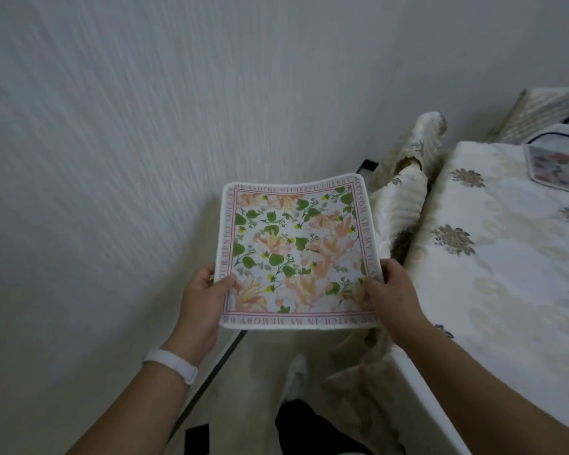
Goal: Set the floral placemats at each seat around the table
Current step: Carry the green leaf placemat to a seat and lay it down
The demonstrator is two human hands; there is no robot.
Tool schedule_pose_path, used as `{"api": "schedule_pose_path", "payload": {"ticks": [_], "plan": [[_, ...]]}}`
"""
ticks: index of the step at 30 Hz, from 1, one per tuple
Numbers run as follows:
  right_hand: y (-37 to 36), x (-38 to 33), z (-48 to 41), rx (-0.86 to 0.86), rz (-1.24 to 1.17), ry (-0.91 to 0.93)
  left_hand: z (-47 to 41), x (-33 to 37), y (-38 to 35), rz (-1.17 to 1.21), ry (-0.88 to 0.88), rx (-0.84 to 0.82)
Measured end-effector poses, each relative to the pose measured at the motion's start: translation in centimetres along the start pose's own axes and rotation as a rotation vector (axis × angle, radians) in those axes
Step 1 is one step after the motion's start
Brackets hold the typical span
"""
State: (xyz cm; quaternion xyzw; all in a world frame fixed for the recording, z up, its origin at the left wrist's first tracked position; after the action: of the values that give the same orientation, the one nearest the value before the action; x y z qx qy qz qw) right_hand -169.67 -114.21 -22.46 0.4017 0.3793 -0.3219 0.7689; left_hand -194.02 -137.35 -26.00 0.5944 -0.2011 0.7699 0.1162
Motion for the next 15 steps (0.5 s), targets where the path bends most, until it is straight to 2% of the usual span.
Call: {"api": "schedule_pose_path", "payload": {"ticks": [8,15], "plan": [[1.0,-3.6,-10.7,0.046,-0.090,-0.046,-10.8,2.0,-8.7,-0.074,-0.020,-0.123],[5.1,-6.8,-18.3,0.111,-0.156,-0.081,-18.0,4.4,-19.0,-0.113,-0.039,-0.231]]}}
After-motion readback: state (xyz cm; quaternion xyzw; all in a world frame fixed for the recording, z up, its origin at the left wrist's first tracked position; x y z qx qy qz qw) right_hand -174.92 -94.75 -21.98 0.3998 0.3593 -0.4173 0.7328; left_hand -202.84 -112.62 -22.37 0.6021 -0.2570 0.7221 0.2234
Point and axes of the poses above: each hand's wrist, its own z-axis away from the middle knuckle, its own y-axis out of the back of the hand, x = y × z, the point moved 9 cm from there along -z, towards the middle knuckle, and after that the axes turned 10 degrees about -y, right-handed, at the moved point
